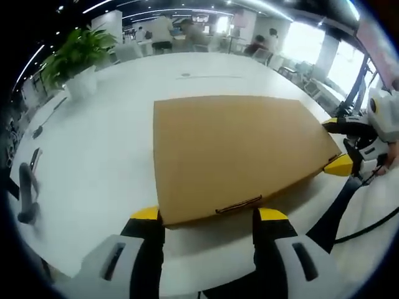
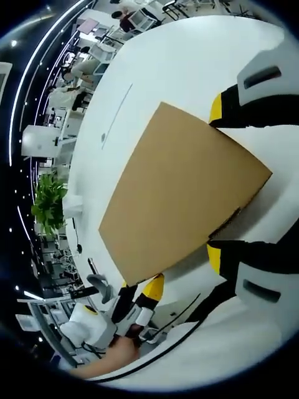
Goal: Operate the shoe box by opening the lid, removing the specified soft item, and placing it in the target area until the item is outside and the box remains undamaged.
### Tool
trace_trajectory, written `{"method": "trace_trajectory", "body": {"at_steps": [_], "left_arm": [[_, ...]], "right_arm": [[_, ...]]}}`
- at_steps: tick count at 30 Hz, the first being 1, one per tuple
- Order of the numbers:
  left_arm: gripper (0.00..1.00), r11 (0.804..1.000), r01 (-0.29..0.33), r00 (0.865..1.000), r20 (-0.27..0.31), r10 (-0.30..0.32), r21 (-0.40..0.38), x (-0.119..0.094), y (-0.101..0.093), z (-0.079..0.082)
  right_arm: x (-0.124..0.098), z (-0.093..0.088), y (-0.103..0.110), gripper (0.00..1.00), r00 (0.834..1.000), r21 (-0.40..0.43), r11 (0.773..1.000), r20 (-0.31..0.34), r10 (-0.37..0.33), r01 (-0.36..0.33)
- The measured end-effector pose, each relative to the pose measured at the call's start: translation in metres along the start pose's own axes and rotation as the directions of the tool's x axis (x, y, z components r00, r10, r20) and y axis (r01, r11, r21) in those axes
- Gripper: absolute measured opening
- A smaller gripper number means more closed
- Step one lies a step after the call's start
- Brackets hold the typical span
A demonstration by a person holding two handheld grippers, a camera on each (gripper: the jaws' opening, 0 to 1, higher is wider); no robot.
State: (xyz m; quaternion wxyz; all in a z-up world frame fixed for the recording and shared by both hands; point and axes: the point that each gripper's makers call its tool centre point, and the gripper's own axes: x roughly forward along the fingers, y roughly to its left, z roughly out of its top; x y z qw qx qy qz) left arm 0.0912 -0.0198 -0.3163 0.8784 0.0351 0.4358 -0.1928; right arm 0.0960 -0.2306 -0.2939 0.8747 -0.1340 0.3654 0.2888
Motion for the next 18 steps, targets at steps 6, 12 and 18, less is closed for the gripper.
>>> {"method": "trace_trajectory", "body": {"at_steps": [6, 12, 18], "left_arm": [[0.57, 1.000, 0.001, 1.000, 0.005, -0.001, 0.027, -0.0003, 0.0012, -0.0005], [0.55, 0.999, -0.005, 1.000, -0.002, 0.005, 0.054, 0.0018, 0.0042, -0.0008], [0.54, 0.999, 0.001, 1.000, 0.004, -0.001, 0.041, 0.0009, 0.0030, -0.0019]], "right_arm": [[-0.0008, -0.0011, 0.0017, 0.74, 1.000, 0.008, 1.000, -0.028, -0.004, 0.005], [-0.0008, -0.0017, 0.0006, 0.74, 1.000, 0.004, 1.000, -0.006, -0.002, 0.002], [0.0002, -0.0010, 0.0002, 0.74, 1.000, -0.006, 1.000, 0.010, 0.002, -0.002]]}}
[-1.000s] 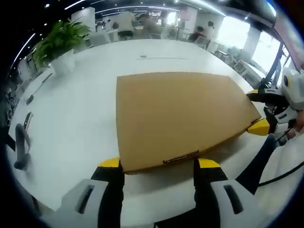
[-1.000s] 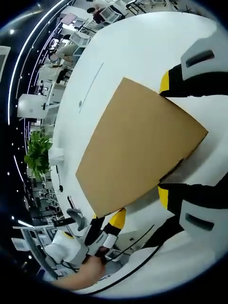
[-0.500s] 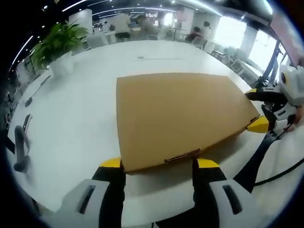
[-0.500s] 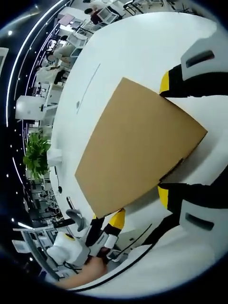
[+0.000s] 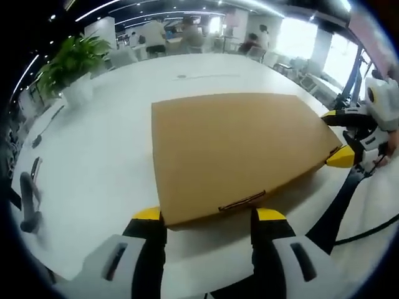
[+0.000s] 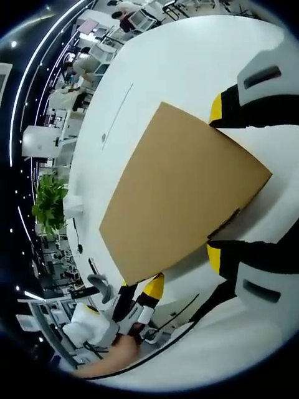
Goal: Operate the shoe box by opening the lid, removing the specified soft item, and placing it in the target area until the item is outside and the box remains undamaged.
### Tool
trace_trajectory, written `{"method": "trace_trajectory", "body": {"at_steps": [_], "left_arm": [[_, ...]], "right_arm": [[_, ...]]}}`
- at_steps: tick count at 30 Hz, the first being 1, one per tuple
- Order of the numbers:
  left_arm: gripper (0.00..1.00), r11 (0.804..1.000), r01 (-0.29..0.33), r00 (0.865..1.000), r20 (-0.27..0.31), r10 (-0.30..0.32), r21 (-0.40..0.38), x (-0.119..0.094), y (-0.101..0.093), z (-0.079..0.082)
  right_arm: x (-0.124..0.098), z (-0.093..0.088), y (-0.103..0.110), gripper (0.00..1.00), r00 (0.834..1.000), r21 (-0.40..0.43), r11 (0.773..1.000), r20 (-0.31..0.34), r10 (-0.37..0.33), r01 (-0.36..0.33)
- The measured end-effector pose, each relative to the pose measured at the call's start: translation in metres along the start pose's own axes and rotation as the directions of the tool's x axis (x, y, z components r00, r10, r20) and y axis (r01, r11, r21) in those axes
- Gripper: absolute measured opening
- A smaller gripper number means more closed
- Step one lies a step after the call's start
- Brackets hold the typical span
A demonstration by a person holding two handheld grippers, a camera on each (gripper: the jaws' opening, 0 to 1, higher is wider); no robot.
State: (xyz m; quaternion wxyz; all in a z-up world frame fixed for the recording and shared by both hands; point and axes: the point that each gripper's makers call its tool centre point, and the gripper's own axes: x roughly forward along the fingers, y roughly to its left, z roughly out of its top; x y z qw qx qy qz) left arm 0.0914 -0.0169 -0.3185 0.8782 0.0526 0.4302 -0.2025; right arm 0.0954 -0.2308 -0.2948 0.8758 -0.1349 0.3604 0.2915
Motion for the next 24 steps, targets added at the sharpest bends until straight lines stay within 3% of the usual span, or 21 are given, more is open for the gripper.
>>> {"method": "trace_trajectory", "body": {"at_steps": [9, 18, 21, 24], "left_arm": [[0.54, 1.000, 0.007, 1.000, -0.005, -0.007, -0.012, 0.002, 0.001, 0.001], [0.51, 1.000, 0.022, 1.000, -0.010, -0.022, 0.006, 0.007, 0.006, 0.009], [0.45, 0.998, 0.015, 1.000, -0.002, -0.015, 0.061, 0.007, 0.012, 0.006], [0.45, 0.999, 0.039, 0.999, -0.017, -0.038, 0.024, 0.010, 0.012, 0.006]], "right_arm": [[0.003, 0.000, -0.004, 0.72, 0.998, -0.039, 0.999, -0.060, 0.013, -0.016], [0.009, 0.006, -0.014, 0.71, 0.997, -0.049, 0.999, -0.073, 0.017, -0.021], [0.011, 0.006, -0.014, 0.71, 0.990, -0.055, 0.998, -0.140, 0.020, -0.028], [0.013, 0.009, -0.017, 0.72, 0.995, -0.071, 0.997, -0.096, 0.032, -0.039]]}}
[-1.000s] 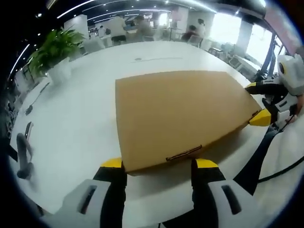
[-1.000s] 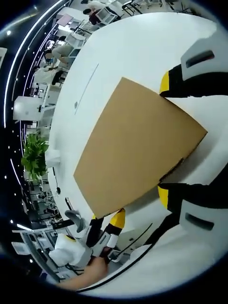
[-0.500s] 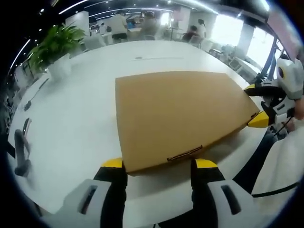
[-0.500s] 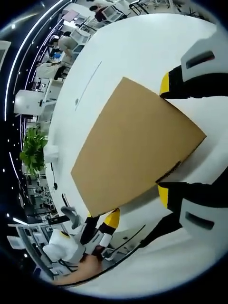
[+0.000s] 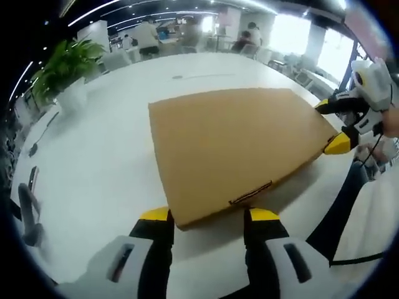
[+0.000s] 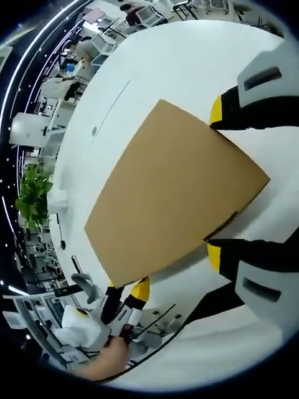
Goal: Operate the shoe box by opening the lid, removing the specified soft item, and placing it in the target area until the item is outside and the box remains undamaged.
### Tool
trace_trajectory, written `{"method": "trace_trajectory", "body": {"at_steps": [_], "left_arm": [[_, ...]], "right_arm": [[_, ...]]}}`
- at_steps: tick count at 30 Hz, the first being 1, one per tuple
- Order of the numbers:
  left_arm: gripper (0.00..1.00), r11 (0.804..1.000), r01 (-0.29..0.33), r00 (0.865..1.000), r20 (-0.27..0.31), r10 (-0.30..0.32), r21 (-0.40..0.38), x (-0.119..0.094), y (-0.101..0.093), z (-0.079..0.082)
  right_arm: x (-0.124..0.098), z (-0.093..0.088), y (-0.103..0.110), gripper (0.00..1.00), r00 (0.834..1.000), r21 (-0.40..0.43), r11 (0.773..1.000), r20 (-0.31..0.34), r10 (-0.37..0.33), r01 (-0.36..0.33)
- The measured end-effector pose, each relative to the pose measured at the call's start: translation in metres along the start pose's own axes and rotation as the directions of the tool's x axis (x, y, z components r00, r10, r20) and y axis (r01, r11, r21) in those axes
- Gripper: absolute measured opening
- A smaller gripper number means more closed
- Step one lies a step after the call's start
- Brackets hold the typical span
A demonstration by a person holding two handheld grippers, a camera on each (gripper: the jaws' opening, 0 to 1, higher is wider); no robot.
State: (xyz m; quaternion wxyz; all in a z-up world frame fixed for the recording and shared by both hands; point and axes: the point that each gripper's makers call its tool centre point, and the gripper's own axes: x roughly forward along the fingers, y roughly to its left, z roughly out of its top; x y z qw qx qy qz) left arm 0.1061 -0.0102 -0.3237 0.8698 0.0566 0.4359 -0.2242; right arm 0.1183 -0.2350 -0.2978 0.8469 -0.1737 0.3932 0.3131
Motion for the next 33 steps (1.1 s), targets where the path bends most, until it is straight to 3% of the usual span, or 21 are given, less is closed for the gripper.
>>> {"method": "trace_trajectory", "body": {"at_steps": [6, 11, 19, 22, 26, 29, 33], "left_arm": [[0.45, 1.000, 0.007, 0.999, -0.041, -0.007, 0.006, 0.004, 0.004, 0.005], [0.45, 0.999, 0.046, 0.998, -0.050, -0.046, -0.002, 0.009, 0.009, 0.007], [0.46, 0.999, 0.037, 0.999, -0.041, -0.036, 0.023, 0.014, 0.017, 0.015], [0.44, 0.998, 0.064, 0.997, -0.037, -0.064, -0.004, 0.010, 0.019, 0.014], [0.36, 0.994, 0.090, 0.996, -0.018, -0.092, -0.066, 0.004, 0.023, 0.011], [0.32, 0.983, 0.116, 0.993, 0.005, -0.117, -0.144, 0.000, 0.024, 0.010], [0.41, 0.970, 0.136, 0.990, 0.061, -0.126, -0.201, -0.007, 0.029, 0.016]], "right_arm": [[0.004, 0.005, -0.001, 0.72, 1.000, -0.002, 1.000, -0.015, 0.001, -0.001], [0.004, 0.006, -0.001, 0.72, 1.000, 0.017, 1.000, 0.003, -0.014, 0.014], [0.011, 0.012, -0.004, 0.73, 1.000, 0.043, 0.999, 0.008, -0.016, 0.015], [0.010, 0.009, -0.005, 0.72, 0.999, 0.061, 0.998, 0.034, -0.014, 0.012], [0.005, -0.001, -0.002, 0.62, 1.000, 0.163, 0.987, 0.025, 0.004, -0.008], [0.001, 0.007, -0.006, 0.68, 0.994, 0.184, 0.983, 0.108, -0.028, 0.008], [-0.003, 0.009, -0.003, 0.74, 0.991, 0.231, 0.973, 0.129, -0.025, -0.006]]}}
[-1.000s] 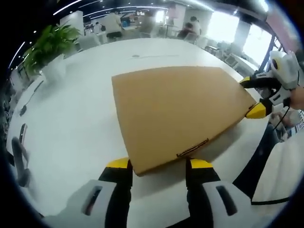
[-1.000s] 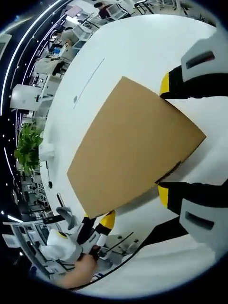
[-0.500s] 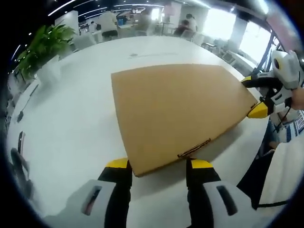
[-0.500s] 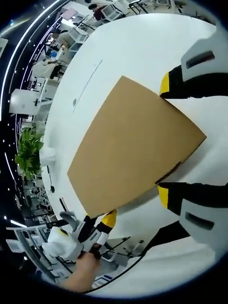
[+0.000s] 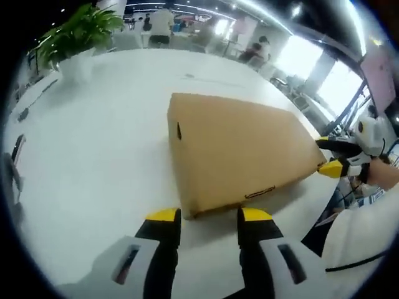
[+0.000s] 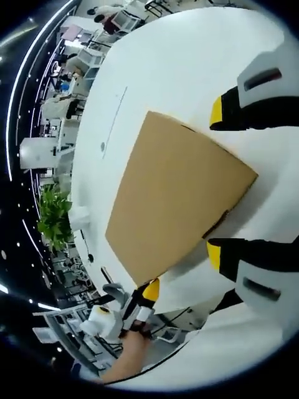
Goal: Operate the shoe box by opening the lid, removing the specified soft item, and placing it in the target area until the item is outside and the box remains undamaged.
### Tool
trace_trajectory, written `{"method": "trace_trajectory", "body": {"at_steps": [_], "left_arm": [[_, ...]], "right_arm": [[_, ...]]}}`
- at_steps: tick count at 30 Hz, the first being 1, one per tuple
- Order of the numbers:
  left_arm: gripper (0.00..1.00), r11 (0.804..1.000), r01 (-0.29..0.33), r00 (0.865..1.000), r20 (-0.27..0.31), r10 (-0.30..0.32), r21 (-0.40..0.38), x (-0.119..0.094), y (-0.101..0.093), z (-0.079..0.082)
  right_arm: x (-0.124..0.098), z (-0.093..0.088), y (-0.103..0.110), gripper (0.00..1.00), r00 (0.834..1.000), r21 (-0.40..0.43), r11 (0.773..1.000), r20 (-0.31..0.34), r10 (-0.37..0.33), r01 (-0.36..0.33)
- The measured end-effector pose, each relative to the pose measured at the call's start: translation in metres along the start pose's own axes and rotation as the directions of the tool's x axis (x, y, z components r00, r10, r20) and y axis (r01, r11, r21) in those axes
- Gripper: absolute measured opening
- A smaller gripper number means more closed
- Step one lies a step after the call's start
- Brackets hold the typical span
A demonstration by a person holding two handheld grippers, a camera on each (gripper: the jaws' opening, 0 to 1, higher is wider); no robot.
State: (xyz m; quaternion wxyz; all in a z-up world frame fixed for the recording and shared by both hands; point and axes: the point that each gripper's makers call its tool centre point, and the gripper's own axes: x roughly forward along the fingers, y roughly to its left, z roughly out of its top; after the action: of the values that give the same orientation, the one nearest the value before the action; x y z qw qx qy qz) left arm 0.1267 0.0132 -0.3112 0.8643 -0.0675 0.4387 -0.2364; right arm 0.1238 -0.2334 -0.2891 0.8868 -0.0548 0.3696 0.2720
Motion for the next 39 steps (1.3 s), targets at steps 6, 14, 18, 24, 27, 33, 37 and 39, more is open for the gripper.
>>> {"method": "trace_trajectory", "body": {"at_steps": [6, 14, 18, 24, 27, 33, 37, 39], "left_arm": [[0.62, 0.986, 0.091, 0.987, 0.143, -0.072, -0.136, -0.013, -0.004, 0.019], [0.99, 0.872, 0.307, 0.941, 0.261, -0.217, -0.381, -0.016, -0.018, 0.032], [0.99, 0.781, 0.391, 0.911, 0.323, -0.256, -0.487, -0.019, -0.020, 0.039], [1.00, 0.449, 0.591, 0.806, 0.491, -0.330, -0.670, -0.032, -0.022, 0.056], [1.00, 0.422, 0.597, 0.801, 0.536, -0.267, -0.682, -0.034, -0.003, 0.059], [1.00, 0.493, 0.580, 0.815, 0.469, -0.341, -0.649, -0.041, -0.021, 0.051], [1.00, 0.494, 0.622, 0.781, 0.526, -0.336, -0.608, -0.050, -0.018, 0.059], [1.00, 0.483, 0.619, 0.784, 0.532, -0.320, -0.620, -0.050, -0.017, 0.057]], "right_arm": [[-0.008, 0.016, 0.004, 0.94, 0.992, 0.181, 0.983, 0.127, 0.016, -0.039], [-0.021, 0.028, 0.006, 1.00, 0.970, 0.428, 0.893, 0.238, 0.038, -0.140], [-0.026, 0.031, 0.004, 1.00, 0.963, 0.508, 0.846, 0.268, 0.023, -0.162], [-0.037, 0.023, 0.001, 1.00, 0.943, 0.600, 0.769, 0.334, 0.009, -0.220], [-0.040, 0.019, 0.008, 0.98, 0.931, 0.663, 0.691, 0.364, 0.037, -0.287], [-0.050, 0.016, -0.007, 1.00, 0.886, 0.757, 0.554, 0.458, -0.072, -0.346], [-0.053, 0.011, -0.004, 1.00, 0.889, 0.755, 0.560, 0.453, -0.068, -0.342], [-0.054, 0.011, 0.000, 1.00, 0.893, 0.740, 0.584, 0.446, -0.056, -0.333]]}}
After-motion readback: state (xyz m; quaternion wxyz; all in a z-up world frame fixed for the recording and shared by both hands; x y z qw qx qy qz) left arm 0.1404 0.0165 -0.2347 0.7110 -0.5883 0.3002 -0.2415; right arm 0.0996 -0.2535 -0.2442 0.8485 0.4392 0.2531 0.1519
